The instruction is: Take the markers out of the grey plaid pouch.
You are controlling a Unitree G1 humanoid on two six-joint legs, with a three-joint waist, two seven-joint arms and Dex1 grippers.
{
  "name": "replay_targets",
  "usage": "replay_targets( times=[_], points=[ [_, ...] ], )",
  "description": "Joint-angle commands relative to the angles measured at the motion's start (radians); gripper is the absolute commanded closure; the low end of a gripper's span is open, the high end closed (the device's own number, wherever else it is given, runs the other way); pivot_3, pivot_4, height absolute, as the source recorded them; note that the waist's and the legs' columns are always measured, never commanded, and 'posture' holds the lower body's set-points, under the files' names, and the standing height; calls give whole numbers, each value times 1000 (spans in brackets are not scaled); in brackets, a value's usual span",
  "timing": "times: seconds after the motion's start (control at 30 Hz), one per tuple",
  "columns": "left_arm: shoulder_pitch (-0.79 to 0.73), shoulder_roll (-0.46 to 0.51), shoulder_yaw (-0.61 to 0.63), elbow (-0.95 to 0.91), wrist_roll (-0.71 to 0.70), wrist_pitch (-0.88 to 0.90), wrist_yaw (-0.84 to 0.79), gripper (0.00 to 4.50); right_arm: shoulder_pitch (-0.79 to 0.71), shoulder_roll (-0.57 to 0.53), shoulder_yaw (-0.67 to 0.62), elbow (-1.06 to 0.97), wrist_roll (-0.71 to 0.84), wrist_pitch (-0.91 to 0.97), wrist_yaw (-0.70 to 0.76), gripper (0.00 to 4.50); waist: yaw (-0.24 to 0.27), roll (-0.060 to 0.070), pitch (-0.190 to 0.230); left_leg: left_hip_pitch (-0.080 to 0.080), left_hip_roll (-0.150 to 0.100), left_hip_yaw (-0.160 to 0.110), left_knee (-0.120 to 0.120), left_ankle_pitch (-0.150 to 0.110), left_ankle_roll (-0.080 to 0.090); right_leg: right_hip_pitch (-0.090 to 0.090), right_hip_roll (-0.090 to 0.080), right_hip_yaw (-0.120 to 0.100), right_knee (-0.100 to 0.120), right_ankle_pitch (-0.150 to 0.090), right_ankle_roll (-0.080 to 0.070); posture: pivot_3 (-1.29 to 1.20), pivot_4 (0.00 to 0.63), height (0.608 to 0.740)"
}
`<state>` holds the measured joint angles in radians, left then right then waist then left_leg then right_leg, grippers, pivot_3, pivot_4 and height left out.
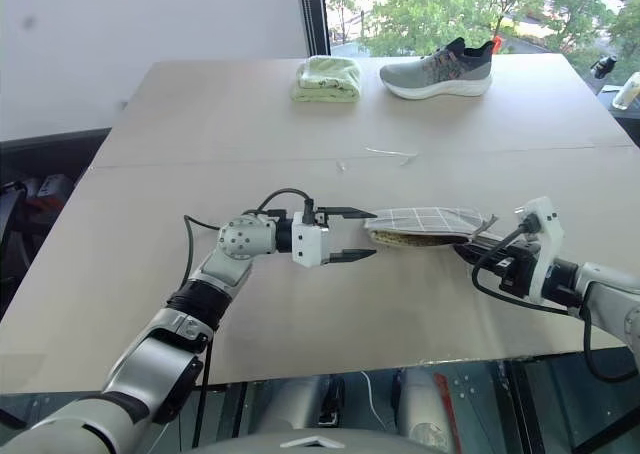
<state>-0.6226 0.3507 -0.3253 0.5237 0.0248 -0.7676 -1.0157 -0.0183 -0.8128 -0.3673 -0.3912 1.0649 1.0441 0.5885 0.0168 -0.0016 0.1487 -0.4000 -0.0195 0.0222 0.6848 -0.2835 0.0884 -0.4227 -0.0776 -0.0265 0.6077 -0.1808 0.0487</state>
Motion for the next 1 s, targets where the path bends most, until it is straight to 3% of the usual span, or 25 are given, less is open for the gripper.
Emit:
replay_targets(
  times=[0.03, 0.1, 0.17, 0.27, 0.47, 0.6, 0.67, 0.7, 0.77, 0.8, 0.87, 0.9, 1.0],
  points=[
    [-25, -5, -4, 11, 31, -18, 35, 1959, -6, 4, -24, -35, 18, -5, -7, 4500, 0, 0, 0, 0, 0, 0, 0, 0, 0, 0, 0, 0, 0, 0, 0, 0, 150, 740],
    [-31, -7, -6, 23, 39, -21, 41, 2442, -7, 9, -25, -37, 21, -7, -15, 4500, 0, 0, 0, 0, 0, 0, 0, 0, 0, 0, 1, -1, 0, 0, 0, 0, 150, 740],
    [-35, -13, -8, 29, 46, -21, 50, 3391, -6, 13, -26, -43, 26, -7, -18, 4500, 0, 0, 0, 0, 0, 0, 0, 0, 0, 0, 1, -2, 0, 0, 0, 0, 150, 740],
    [-45, -21, -10, 52, 65, -28, 71, 4366, -7, 17, -27, -50, 36, -4, -20, 4500, 0, 0, 0, 0, 0, 0, 0, 0, 0, 0, 2, -3, 0, 0, 0, 0, 150, 740],
    [-74, -42, -12, 100, 98, -38, 122, 4454, 6, 15, -10, -75, 7, -30, -21, 4500, 1, 0, 0, 0, 0, 0, 0, 0, 0, 0, 5, -3, 0, 0, 0, 0, 150, 740],
    [-78, -47, -14, 112, 109, -38, 139, 4454, 51, -3, -49, -100, 82, -7, 55, 4500, 1, 0, 0, 0, 0, 0, 0, 0, 0, 1, 5, -3, 0, 0, 0, 0, 150, 740],
    [-79, -46, -15, 113, 113, -37, 146, 4500, 70, -18, -79, -95, 84, -14, 74, 3455, 1, 0, 0, 0, 0, 0, 0, 0, 0, 1, 5, -3, 0, 0, 0, 0, 150, 740],
    [-80, -45, -14, 114, 113, -37, 148, 4500, 76, -24, -87, -94, 81, -18, 79, 3295, 1, 0, 0, 0, 0, 0, 0, 0, 0, 1, 5, -3, 0, 0, 0, 0, 150, 740],
    [-80, -43, -15, 115, 113, -36, 151, 4500, 83, -32, -95, -102, 62, -33, 80, 2413, 0, 0, 0, 0, 0, 0, 1, 0, 0, 1, 4, -2, 0, 0, 0, 0, 150, 740],
    [-79, -43, -16, 113, 113, -35, 153, 4500, 85, -29, -110, -118, 98, -35, 99, 2270, 1, 0, 0, 0, 0, 0, 1, 0, 0, 1, 3, -2, 0, 0, 0, 0, 150, 740],
    [-76, -45, -18, 106, 113, -28, 158, 4500, 77, -20, -122, -152, 172, -31, 104, 2270, 1, 0, 0, 1, 0, 0, 1, 0, 0, 1, 2, -2, 0, 0, 0, 0, 150, 740],
    [-74, -46, -19, 101, 113, -24, 160, 4500, 70, -16, -119, -162, 194, -27, 96, 2488, 0, 0, 0, 1, 0, 0, 1, 0, 0, 1, 2, -3, 0, 0, 0, 0, 150, 740],
    [-76, -54, -19, 95, 109, -11, 167, 4500, 53, -18, -87, -170, 199, -30, 79, 3699, 0, -1, 0, 1, 1, -1, 1, 0, 0, 1, 2, -3, 0, 0, 0, 0, 150, 740]
  ],
)
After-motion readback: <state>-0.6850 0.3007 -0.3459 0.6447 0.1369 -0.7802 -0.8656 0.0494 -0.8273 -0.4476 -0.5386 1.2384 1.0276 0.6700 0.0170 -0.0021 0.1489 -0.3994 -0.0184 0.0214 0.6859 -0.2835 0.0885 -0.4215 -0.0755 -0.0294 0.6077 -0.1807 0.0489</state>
